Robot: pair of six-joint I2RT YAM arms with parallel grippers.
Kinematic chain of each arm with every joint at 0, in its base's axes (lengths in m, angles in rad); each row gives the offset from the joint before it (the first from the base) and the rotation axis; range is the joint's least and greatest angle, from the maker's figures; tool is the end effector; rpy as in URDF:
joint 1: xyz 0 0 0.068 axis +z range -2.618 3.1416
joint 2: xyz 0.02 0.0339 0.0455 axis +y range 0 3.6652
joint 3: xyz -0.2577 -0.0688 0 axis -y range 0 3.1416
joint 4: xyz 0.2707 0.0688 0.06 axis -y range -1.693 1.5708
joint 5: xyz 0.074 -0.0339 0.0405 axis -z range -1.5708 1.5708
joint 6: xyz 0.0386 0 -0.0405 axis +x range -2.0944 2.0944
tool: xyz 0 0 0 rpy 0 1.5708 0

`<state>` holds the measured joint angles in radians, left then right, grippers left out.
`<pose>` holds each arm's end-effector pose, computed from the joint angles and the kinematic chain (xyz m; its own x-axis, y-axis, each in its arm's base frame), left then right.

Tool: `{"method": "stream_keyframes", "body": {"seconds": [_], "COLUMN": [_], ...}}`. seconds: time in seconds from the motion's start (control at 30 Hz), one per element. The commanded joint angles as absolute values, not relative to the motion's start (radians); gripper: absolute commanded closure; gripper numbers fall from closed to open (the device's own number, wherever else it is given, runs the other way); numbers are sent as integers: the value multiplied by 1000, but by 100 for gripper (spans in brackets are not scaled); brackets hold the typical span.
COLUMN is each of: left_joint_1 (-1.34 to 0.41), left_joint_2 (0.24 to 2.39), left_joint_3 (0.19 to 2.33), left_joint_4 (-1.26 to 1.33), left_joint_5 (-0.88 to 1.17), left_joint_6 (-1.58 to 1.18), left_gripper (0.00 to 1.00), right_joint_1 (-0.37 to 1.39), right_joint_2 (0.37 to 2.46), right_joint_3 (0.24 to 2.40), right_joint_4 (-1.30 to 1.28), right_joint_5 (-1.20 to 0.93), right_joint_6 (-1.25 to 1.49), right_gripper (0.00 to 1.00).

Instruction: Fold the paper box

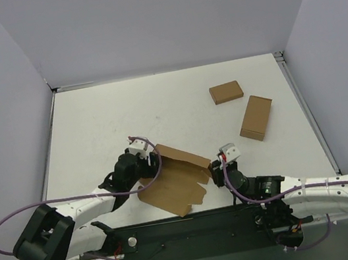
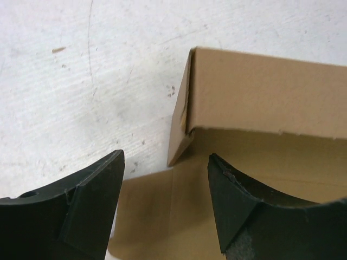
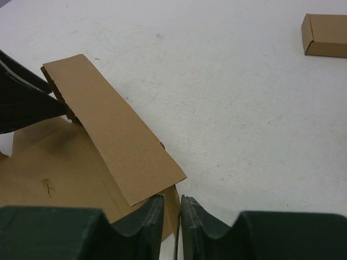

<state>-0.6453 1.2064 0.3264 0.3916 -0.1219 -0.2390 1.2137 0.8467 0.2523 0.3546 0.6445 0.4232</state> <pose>0.1994 -0.1442 0.1312 -0.4852 0.0712 -0.8715 0.4079 0.9000 -0.1536 0.0948 0.1877 0.1798 -0.2995 0.1364 -0.9443 -0.4628 0.8447 0.2688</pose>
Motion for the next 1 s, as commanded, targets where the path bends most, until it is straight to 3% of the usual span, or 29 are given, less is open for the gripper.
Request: {"method": "stream_keyframes", "body": {"seconds": [0.0, 0.23, 0.43, 0.57, 0.97], "left_joint_1": [-635, -635, -638, -646, -739], "left_joint_2": [1256, 1391, 1425, 1433, 1379], "left_joint_3": [373, 370, 356, 353, 336], "left_joint_4": [587, 742, 821, 822, 738], "left_joint_5": [-51, -12, 0, 0, -188], "left_joint_6": [-158, -114, -112, -133, -155], "left_gripper": [30, 54, 69, 88, 97], "right_joint_1": [1206, 1206, 1195, 1158, 1017], "right_joint_2": [809, 744, 657, 618, 761], "right_joint_3": [247, 256, 291, 337, 641], "right_joint_4": [345, 220, 72, -15, -239], "right_joint_5": [654, 664, 654, 632, 540], "right_joint_6": [440, 498, 595, 696, 938], "right_gripper": [73, 37, 20, 17, 12]}}
